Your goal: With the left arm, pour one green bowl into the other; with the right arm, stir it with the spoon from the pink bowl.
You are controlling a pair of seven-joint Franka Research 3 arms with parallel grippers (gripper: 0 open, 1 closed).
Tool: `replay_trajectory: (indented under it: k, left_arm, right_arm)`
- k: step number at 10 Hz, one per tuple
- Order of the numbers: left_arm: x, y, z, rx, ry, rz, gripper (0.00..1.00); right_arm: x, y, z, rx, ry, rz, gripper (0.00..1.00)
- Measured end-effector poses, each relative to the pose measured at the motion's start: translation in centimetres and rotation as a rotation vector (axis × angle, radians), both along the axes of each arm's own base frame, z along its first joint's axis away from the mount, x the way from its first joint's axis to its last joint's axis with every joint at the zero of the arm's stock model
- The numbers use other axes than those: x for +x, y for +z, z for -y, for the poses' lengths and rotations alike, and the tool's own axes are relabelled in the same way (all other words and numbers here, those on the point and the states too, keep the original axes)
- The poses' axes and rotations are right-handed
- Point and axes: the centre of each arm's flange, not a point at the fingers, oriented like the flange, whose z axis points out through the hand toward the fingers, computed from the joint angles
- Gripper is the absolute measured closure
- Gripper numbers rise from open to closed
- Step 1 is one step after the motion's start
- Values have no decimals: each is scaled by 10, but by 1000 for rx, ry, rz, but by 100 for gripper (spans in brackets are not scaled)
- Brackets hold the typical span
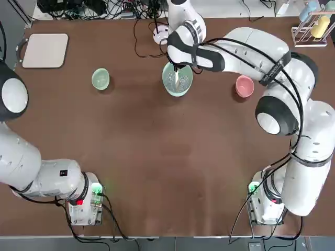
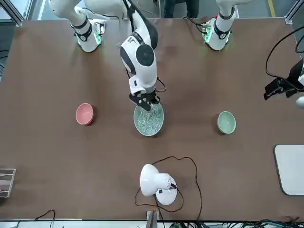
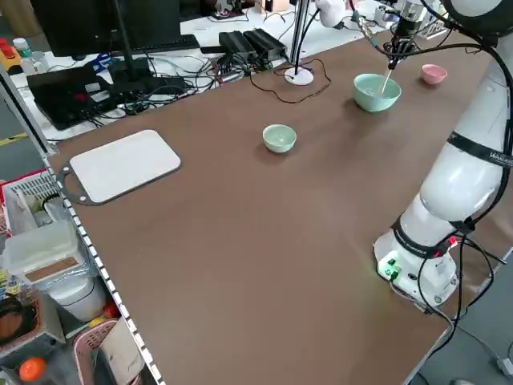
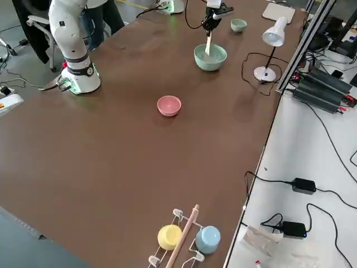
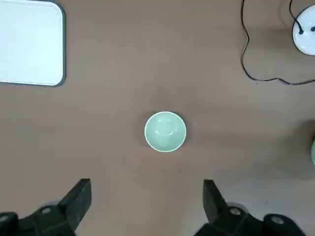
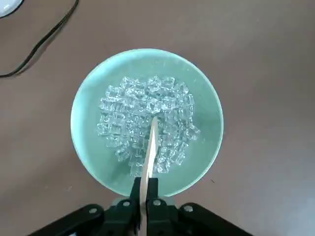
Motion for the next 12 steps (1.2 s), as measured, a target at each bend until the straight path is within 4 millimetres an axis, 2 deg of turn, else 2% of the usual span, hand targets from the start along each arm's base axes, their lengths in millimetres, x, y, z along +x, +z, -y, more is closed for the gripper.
replay_trajectory:
  k: [3,5,7,12]
  left_arm:
    - [0,2,0,0,-1,7,0]
    - [0,14,9,-3,-14,33,0]
    - [0,18,9,-4,-14,41,0]
    - [0,18,-6,-1,14,37,0]
  right_arm:
    - [17,1,7,58,-98,34,94]
    - [29,2,15,77,-138,52,94]
    - [38,2,25,76,-158,49,94]
    - [31,2,35,-11,-106,-47,94]
